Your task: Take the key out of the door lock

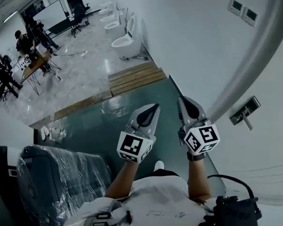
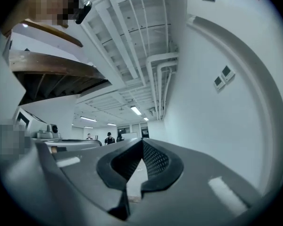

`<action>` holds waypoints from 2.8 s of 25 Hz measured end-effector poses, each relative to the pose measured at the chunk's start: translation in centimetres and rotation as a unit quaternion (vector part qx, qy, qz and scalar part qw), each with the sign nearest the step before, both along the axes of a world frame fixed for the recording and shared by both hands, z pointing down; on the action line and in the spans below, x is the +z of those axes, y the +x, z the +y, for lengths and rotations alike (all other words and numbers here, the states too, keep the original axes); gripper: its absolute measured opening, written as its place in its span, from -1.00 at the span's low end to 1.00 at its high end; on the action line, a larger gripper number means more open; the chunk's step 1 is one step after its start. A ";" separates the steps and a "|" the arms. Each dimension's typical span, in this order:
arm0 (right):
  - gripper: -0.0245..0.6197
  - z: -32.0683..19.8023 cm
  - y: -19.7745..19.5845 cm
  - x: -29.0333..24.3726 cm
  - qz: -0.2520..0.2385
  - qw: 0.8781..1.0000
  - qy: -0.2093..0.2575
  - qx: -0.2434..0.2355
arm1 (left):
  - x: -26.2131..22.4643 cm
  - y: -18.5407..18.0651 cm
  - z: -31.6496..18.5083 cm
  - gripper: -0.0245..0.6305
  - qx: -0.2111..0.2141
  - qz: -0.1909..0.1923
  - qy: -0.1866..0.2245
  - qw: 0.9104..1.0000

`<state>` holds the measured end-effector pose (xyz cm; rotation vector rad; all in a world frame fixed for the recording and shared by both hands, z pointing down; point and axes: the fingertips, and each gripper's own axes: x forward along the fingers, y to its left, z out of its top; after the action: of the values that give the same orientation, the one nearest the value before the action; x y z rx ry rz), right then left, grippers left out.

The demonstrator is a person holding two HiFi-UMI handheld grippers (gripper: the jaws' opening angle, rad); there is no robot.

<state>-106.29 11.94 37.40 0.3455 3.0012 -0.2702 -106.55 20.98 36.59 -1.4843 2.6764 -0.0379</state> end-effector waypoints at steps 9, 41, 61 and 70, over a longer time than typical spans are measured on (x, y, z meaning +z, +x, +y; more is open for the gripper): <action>-0.90 -14.6 -0.4 0.6 0.011 0.986 -0.014 0.166 | 1.3 -3.0 -15.7 -0.92 0.183 0.019 -0.005 0.983; -0.90 -39.9 15.7 5.1 0.053 0.815 -0.011 0.577 | 6.4 4.8 -53.8 -0.92 0.476 0.016 -0.030 0.879; -0.90 -39.9 17.3 11.1 0.087 0.805 -0.055 0.584 | 7.5 6.1 -58.2 -0.93 0.414 -0.015 -0.048 0.909; -0.90 -40.9 18.0 14.9 0.116 0.794 -0.083 0.591 | 7.2 6.3 -58.9 -0.93 0.416 -0.019 -0.046 0.908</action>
<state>-88.25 -28.98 52.34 -1.6056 2.6880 -0.4238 -100.29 -37.90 43.78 -2.4715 1.8146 -0.1355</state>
